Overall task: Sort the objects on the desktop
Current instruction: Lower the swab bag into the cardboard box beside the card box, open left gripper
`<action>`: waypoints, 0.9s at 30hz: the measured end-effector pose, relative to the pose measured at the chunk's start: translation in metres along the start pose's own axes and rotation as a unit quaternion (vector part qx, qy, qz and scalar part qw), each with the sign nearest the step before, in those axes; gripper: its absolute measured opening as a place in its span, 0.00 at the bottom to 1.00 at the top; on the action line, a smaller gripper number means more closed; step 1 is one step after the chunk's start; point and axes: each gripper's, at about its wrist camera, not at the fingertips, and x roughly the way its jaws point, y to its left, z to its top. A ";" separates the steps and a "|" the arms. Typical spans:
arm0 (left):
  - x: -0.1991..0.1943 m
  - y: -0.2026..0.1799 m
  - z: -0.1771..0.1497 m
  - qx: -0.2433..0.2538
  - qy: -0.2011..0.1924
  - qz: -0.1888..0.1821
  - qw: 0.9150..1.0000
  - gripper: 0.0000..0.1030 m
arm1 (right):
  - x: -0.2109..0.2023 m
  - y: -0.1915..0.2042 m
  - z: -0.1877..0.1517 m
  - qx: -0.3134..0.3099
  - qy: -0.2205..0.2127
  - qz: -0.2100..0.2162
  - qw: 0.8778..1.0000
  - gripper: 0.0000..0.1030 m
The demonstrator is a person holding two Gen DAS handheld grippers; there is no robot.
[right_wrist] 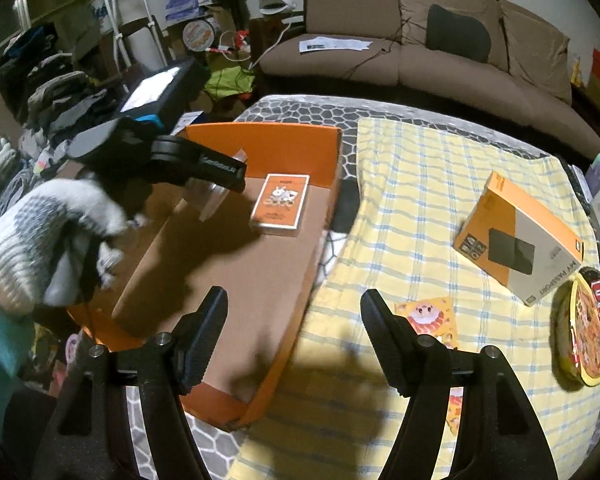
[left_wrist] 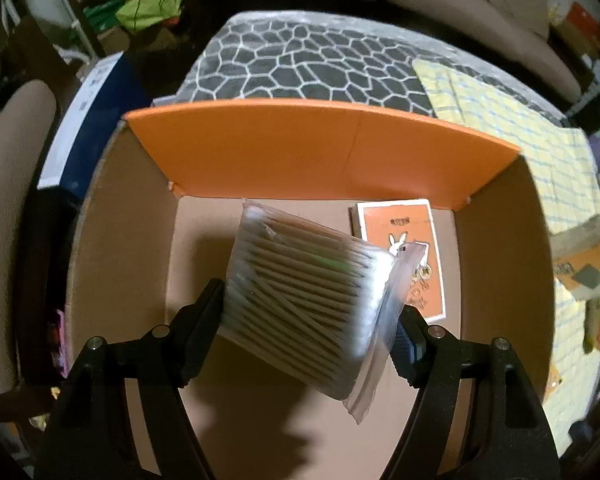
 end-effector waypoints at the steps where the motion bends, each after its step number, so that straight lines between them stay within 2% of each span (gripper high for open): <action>1: 0.005 0.000 0.002 -0.007 0.005 -0.001 1.000 0.69 | 0.000 -0.003 -0.002 0.003 -0.001 0.005 1.000 0.69; 9: 0.033 0.003 0.015 -0.049 0.026 0.007 0.998 0.69 | 0.005 -0.009 -0.005 0.008 0.004 0.028 1.000 0.69; 19: 0.041 -0.015 0.022 -0.037 0.019 0.062 0.997 0.69 | 0.002 -0.029 -0.007 0.032 0.002 0.038 0.999 0.69; 27: 0.040 -0.033 0.023 -0.037 0.023 0.055 0.998 0.69 | 0.003 -0.031 -0.007 0.035 0.007 0.036 0.999 0.69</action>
